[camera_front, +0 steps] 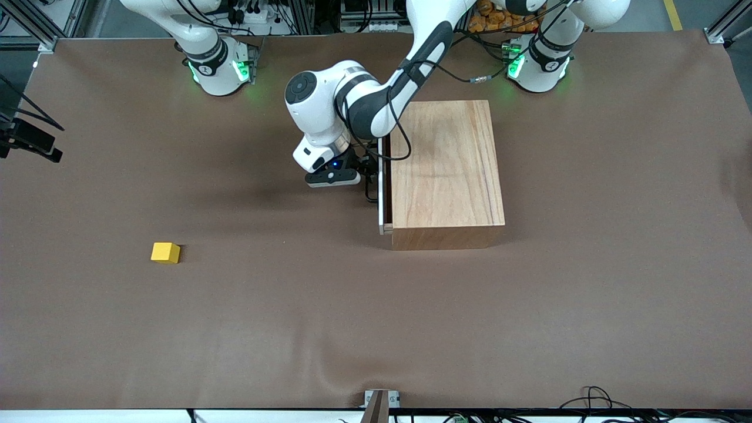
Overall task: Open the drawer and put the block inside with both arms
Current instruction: 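Pull the drawer open by its handle with the left gripper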
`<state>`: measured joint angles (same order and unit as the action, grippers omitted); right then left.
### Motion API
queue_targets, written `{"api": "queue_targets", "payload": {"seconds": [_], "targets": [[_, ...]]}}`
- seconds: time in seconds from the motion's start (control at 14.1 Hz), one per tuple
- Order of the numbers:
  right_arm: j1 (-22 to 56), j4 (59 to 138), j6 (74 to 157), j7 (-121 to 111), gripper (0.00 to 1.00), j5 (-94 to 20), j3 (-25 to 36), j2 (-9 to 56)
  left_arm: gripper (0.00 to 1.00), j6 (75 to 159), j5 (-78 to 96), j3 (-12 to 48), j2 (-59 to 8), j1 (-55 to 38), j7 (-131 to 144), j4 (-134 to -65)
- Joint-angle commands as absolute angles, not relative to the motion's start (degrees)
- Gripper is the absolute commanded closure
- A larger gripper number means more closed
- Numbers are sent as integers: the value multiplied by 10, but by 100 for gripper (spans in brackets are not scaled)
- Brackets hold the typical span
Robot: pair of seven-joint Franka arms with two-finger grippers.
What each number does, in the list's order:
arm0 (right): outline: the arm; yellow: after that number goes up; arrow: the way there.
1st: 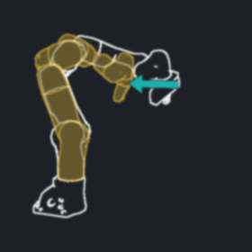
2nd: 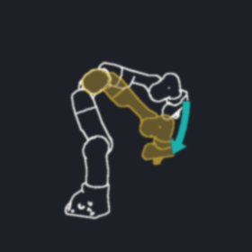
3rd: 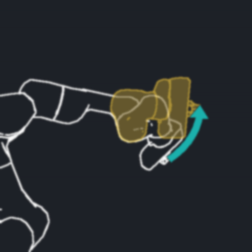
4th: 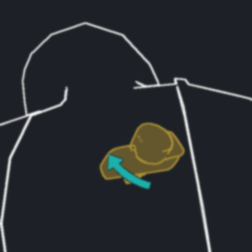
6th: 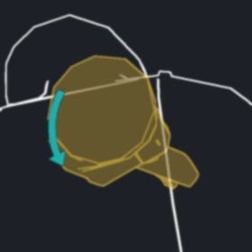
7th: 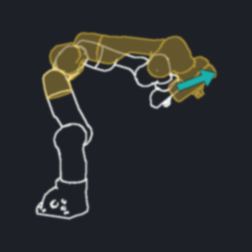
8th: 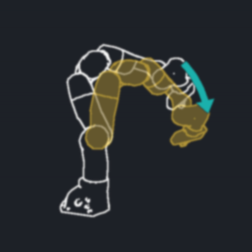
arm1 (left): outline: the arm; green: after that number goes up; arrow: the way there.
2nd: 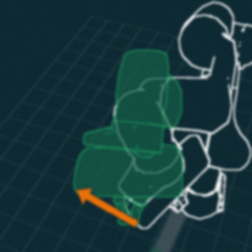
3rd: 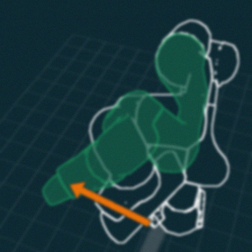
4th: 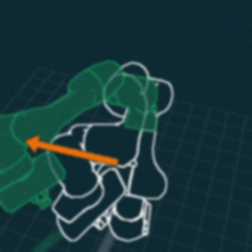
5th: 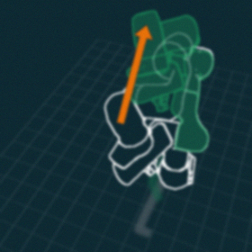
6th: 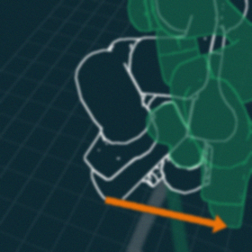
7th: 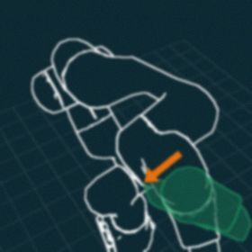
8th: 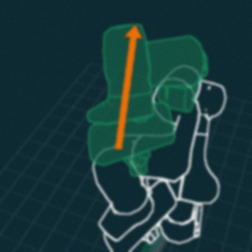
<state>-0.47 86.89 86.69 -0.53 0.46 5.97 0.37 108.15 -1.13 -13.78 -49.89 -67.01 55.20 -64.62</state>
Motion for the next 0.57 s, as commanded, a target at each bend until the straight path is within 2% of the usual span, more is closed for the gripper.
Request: {"api": "queue_targets", "payload": {"seconds": [0.0,0.5], "targets": [[-17,866,863,-5,0,1,56,5,0,1098,-19,-128,-512,-675,555,-628],[-17,866,863,-5,0,1,56,5,0,1132,-17,-100,-512,-675,557,-625]]}}
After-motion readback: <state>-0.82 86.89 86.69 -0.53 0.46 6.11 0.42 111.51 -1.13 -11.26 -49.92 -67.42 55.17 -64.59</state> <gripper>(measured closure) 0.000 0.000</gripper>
